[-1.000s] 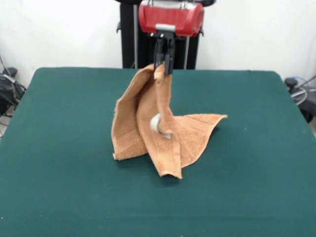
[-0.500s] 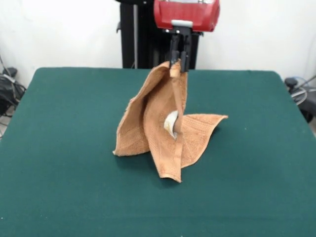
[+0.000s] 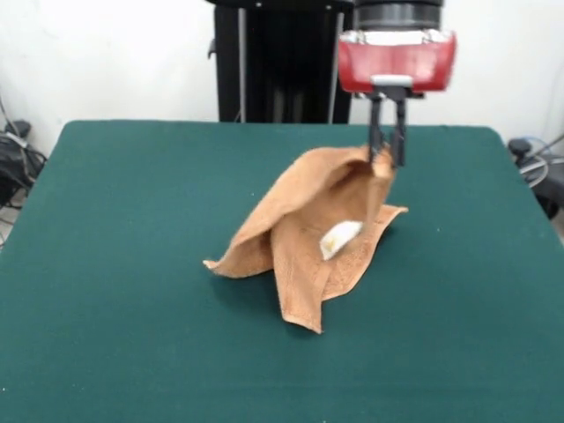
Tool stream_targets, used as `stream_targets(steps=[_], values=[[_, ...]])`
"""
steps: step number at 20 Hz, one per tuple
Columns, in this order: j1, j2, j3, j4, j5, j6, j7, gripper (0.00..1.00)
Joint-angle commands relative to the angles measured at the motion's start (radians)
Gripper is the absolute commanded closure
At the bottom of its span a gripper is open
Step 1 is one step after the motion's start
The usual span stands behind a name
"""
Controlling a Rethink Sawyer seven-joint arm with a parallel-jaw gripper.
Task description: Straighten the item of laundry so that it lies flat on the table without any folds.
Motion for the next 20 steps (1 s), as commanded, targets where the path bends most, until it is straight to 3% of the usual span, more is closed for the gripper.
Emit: stream_targets(steps=[1,3,4,12,20], values=[[0.031,0.07,-0.008,-0.055,-0.017,-0.028,0.047,1.0],[0.02,0.064,0.002,-0.052,-0.022,-0.018,0.022,1.0],[0.014,0.061,0.008,-0.05,-0.03,-0.01,0.003,0.0],[-0.015,0.007,0.013,-0.02,-0.017,0.026,-0.007,0.0],[-0.116,-0.049,0.112,0.006,0.005,0.102,-0.095,0.0]])
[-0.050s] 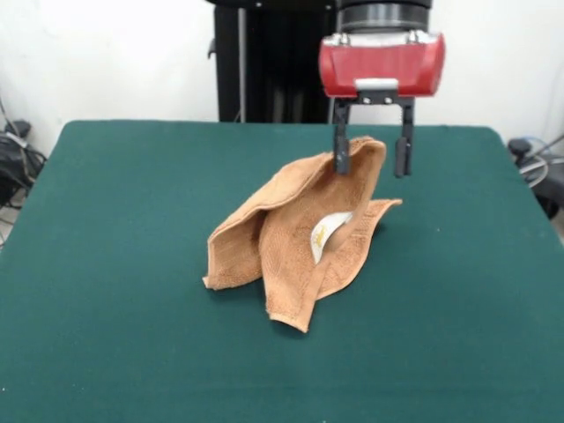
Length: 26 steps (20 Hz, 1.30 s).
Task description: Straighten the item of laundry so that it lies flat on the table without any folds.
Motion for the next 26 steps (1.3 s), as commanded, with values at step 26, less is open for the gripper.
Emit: stream_targets(steps=[26], values=[[-0.034,0.149,-0.035,-0.027,-0.173,-0.123,-0.011,0.0]])
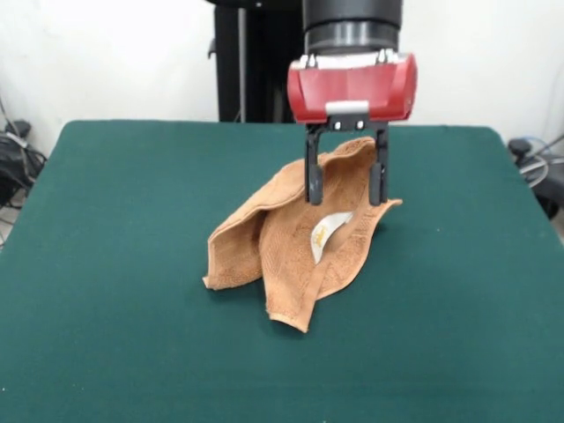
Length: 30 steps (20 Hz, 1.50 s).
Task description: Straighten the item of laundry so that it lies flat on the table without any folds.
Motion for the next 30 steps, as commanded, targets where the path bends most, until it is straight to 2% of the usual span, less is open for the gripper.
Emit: stream_targets(steps=[1,4,7,10,17,21,25,30], values=[[0.0,0.064,-0.056,0.04,-0.09,-0.028,-0.011,0.0],[-0.034,0.056,-0.033,0.054,-0.099,-0.012,-0.023,0.0],[-0.116,0.027,0.067,0.068,-0.089,0.057,-0.084,0.0],[-0.162,0.029,0.131,0.05,-0.078,0.102,-0.124,0.0],[-0.167,0.053,0.141,0.015,-0.085,0.108,-0.11,0.0],[-0.11,0.1,0.064,-0.011,-0.118,0.057,-0.064,0.0],[-0.134,0.167,0.087,-0.03,-0.132,0.104,-0.116,0.0],[-0.182,0.209,0.133,-0.051,-0.147,0.187,-0.224,0.0]])
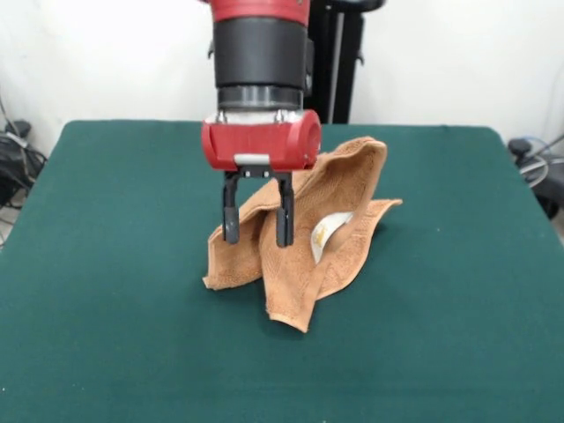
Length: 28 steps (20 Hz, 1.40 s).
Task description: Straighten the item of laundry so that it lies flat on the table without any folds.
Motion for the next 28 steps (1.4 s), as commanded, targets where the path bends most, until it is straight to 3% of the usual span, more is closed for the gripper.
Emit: stream_targets(steps=[1,7,15,24,28], values=[[-0.039,0.087,0.092,-0.022,-0.092,0.224,-0.252,0.0],[-0.075,0.061,0.129,-0.031,-0.095,0.306,-0.3,0.0],[-0.057,0.074,0.141,-0.07,-0.126,0.345,-0.241,0.0],[-0.046,0.16,0.111,-0.108,-0.205,0.287,-0.211,0.0],[-0.084,0.187,0.133,-0.11,-0.232,0.306,-0.272,0.0]])
